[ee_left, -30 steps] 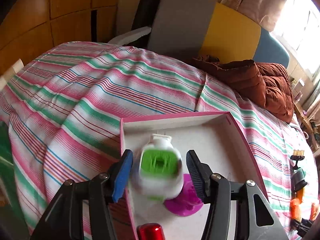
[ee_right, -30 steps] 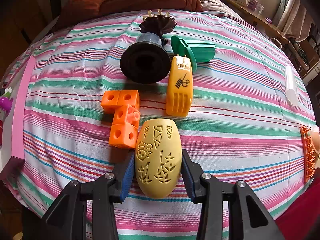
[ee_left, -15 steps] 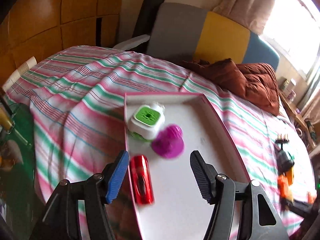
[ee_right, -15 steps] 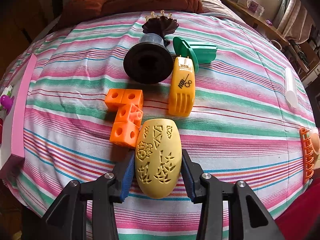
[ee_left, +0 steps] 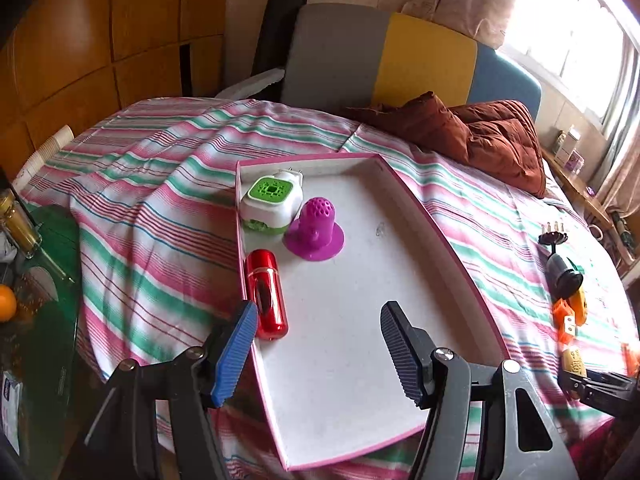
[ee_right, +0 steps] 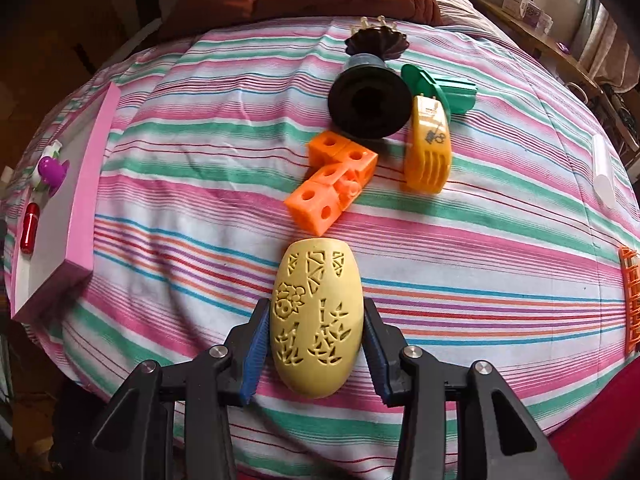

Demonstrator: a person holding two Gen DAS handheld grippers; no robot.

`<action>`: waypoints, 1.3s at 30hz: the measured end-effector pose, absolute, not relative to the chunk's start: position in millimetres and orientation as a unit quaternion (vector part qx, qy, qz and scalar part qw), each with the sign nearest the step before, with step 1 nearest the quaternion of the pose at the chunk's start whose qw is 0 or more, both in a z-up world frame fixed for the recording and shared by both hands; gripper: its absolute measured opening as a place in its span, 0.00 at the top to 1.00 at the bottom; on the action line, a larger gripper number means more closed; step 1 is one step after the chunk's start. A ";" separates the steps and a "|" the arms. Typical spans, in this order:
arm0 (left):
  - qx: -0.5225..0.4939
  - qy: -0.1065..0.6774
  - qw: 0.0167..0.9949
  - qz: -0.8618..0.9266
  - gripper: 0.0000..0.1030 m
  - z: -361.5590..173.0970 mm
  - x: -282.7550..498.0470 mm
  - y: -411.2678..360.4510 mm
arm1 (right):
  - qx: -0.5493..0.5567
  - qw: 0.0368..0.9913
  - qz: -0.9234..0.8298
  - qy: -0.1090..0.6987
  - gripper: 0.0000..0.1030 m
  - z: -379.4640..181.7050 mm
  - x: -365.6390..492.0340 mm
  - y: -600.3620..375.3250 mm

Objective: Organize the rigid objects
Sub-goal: 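Carry the yellow perforated egg toward the tray with the right gripper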

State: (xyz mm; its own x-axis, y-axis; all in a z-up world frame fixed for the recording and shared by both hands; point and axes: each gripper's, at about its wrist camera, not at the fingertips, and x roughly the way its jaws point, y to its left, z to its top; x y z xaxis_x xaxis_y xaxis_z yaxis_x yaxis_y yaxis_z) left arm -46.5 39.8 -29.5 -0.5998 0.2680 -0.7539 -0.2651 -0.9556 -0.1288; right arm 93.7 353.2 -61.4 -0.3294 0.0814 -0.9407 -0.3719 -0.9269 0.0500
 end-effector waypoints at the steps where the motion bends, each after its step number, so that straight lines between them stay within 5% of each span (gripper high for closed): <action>1: -0.423 -0.001 0.148 0.894 0.37 -30.1 -45.7 39.5 | -0.560 0.139 0.807 0.126 0.58 -61.2 92.4 347.7; 12: -0.426 0.002 0.140 0.894 0.37 -33.0 -38.9 32.9 | -0.538 0.074 0.818 0.189 0.58 -58.5 60.3 322.7; 39: -0.437 -0.020 0.102 0.894 0.37 -38.3 -44.8 -0.7 | -0.484 -0.065 0.868 0.089 0.58 -15.6 -12.9 224.2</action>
State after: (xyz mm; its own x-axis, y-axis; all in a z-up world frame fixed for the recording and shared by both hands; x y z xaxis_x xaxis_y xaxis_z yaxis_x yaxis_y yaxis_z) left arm -44.8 -0.7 -38.3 -0.5976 0.2008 -0.7763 -0.1652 -0.9782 -0.1258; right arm -12.9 224.2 -15.6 -0.5230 -0.1996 -0.8286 0.0270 -0.9756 0.2180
